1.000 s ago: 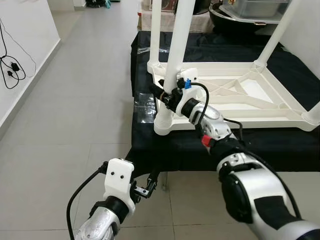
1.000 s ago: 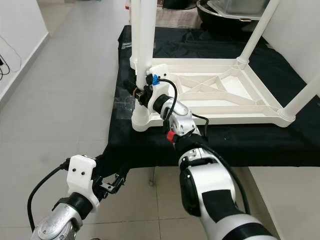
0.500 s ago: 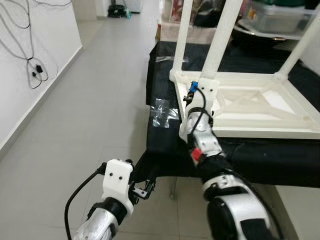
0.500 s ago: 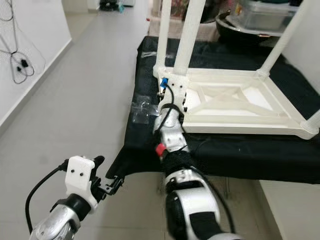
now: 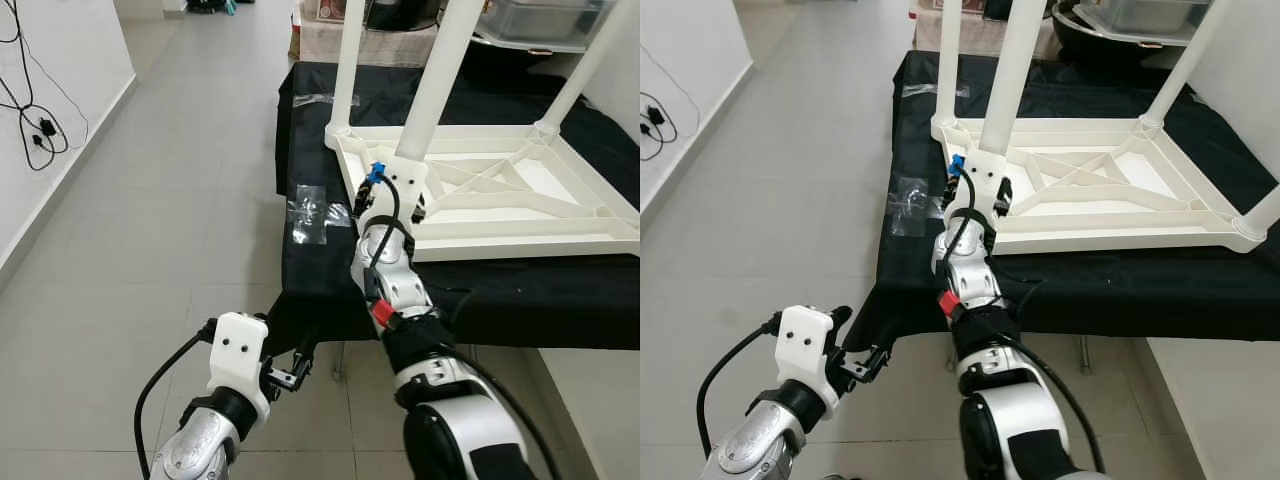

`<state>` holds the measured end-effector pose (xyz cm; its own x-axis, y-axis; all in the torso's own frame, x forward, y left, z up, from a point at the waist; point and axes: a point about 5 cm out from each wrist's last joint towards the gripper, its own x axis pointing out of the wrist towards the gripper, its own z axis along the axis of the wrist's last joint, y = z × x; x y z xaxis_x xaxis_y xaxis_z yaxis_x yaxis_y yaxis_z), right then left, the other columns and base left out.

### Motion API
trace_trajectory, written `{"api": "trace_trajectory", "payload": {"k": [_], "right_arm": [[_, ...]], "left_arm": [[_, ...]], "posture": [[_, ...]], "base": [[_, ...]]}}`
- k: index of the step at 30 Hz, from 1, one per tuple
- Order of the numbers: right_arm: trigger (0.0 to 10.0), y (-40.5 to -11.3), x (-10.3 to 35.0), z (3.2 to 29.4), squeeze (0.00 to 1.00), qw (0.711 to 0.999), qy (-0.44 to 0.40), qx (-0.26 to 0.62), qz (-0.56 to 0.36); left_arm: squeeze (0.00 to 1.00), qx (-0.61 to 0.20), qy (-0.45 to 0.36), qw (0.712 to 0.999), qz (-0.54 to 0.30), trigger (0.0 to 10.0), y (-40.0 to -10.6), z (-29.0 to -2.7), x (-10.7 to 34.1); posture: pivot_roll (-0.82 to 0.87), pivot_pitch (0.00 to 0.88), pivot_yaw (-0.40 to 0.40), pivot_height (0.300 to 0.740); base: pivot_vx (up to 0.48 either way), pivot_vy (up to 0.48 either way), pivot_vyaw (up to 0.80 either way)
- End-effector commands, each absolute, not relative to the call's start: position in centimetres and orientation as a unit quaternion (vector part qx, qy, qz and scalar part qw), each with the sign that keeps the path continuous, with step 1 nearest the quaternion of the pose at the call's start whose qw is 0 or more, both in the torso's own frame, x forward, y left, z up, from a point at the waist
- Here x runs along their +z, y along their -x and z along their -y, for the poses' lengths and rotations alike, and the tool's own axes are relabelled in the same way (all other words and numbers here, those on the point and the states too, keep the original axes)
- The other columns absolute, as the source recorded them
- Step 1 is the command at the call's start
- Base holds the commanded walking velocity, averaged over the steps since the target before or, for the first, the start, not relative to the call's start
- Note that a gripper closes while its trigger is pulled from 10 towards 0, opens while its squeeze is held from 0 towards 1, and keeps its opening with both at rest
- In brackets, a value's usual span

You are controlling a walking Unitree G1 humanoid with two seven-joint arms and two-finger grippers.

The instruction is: Building children table

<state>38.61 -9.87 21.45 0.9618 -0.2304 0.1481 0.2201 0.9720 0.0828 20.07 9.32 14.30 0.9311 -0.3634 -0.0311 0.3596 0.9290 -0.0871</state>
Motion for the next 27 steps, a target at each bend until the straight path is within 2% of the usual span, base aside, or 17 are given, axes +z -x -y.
{"api": "trace_trajectory", "payload": {"k": [1, 3, 6, 8, 9, 11, 12, 13, 15, 17, 21, 23, 24, 26, 27], "right_arm": [[10.0, -38.5, 21.6, 10.4, 0.00, 0.990, -0.037, -0.103, 0.093], [10.0, -38.8, 21.8, 11.7, 0.00, 0.992, -0.061, -0.026, 0.109], [10.0, -38.8, 21.8, 11.7, 0.00, 0.992, -0.061, -0.026, 0.109], [10.0, -38.7, 21.9, 12.8, 0.00, 0.988, -0.038, 0.068, 0.133], [10.0, -38.7, 21.9, 12.8, 0.00, 0.988, -0.038, 0.068, 0.133], [10.0, -38.7, 21.7, 13.4, 0.00, 0.980, -0.024, 0.154, 0.122], [10.0, -38.7, 21.7, 13.4, 0.00, 0.980, -0.024, 0.154, 0.122], [10.0, -38.9, 21.6, 13.7, 0.00, 0.970, -0.033, 0.219, 0.101], [10.0, -39.0, 21.6, 13.8, 0.00, 0.965, -0.039, 0.242, 0.090], [10.0, -39.3, 21.6, 13.6, 0.00, 0.954, -0.053, 0.286, 0.069], [10.0, -39.5, 21.6, 13.3, 0.00, 0.945, -0.055, 0.316, 0.059], [10.0, -39.6, 21.6, 12.4, 0.00, 0.922, -0.065, 0.380, 0.037], [10.0, -39.6, 21.6, 12.4, 0.00, 0.922, -0.065, 0.380, 0.037], [10.0, -39.6, 21.7, 11.4, 0.00, 0.896, -0.080, 0.437, 0.016], [10.0, -39.6, 21.7, 11.4, 0.00, 0.896, -0.080, 0.437, 0.016]], "left_arm": [[0.00, -0.185, 0.035, 0.982, -0.030, 10.0, -19.9, -9.3, 13.9], [0.00, -0.185, 0.034, 0.982, -0.031, 10.0, -20.0, -9.3, 13.8], [0.00, -0.185, 0.034, 0.982, -0.031, 10.0, -20.0, -9.3, 13.8], [0.00, -0.186, 0.034, 0.982, -0.031, 10.0, -19.9, -9.3, 13.8], [0.00, -0.186, 0.034, 0.982, -0.031, 10.0, -19.9, -9.3, 13.8], [0.00, -0.185, 0.033, 0.982, -0.030, 10.0, -20.0, -9.4, 13.8], [0.00, -0.185, 0.033, 0.982, -0.030, 10.0, -20.0, -9.4, 13.8], [0.00, -0.185, 0.033, 0.982, -0.030, 10.0, -20.0, -9.4, 13.8], [0.00, -0.186, 0.032, 0.982, -0.030, 10.0, -20.0, -9.4, 13.8], [0.00, -0.186, 0.032, 0.982, -0.030, 10.0, -20.0, -9.3, 13.8], [0.00, -0.186, 0.032, 0.981, -0.029, 10.0, -20.0, -9.3, 13.8], [0.00, -0.185, 0.031, 0.982, -0.028, 10.0, -20.1, -9.2, 13.8], [0.00, -0.185, 0.031, 0.982, -0.028, 10.0, -20.1, -9.2, 13.8], [0.00, -0.182, 0.030, 0.982, -0.026, 10.0, -20.1, -9.3, 13.9], [0.00, -0.182, 0.030, 0.982, -0.026, 10.0, -20.1, -9.3, 13.9]], "posture": [[0.08, 0.117, -0.087, 0.740], [0.08, 0.110, -0.086, 0.740], [0.08, 0.110, -0.086, 0.740], [0.08, 0.109, -0.087, 0.740], [0.08, 0.109, -0.087, 0.740], [0.08, 0.106, -0.088, 0.740], [0.08, 0.106, -0.088, 0.740], [0.08, 0.106, -0.088, 0.740], [0.08, 0.106, -0.088, 0.740], [0.08, 0.101, -0.087, 0.740], [0.09, 0.101, -0.089, 0.740], [0.10, 0.106, -0.099, 0.740], [0.10, 0.106, -0.099, 0.740], [0.10, 0.108, -0.101, 0.740], [0.10, 0.108, -0.101, 0.740]], "base": [[0.000, 0.000, 0.00], [0.000, 0.000, 0.00], [0.000, 0.000, 0.00], [0.000, 0.000, 0.00], [0.000, 0.000, 0.00], [0.000, 0.000, 0.00], [0.000, 0.000, 0.00], [0.000, 0.000, 0.00], [0.000, 0.000, 0.00], [0.000, 0.000, 0.00], [0.000, 0.000, 0.00], [0.000, 0.000, 0.00], [0.000, 0.000, 0.00], [0.000, 0.000, 0.00], [0.000, 0.000, 0.00]]}}
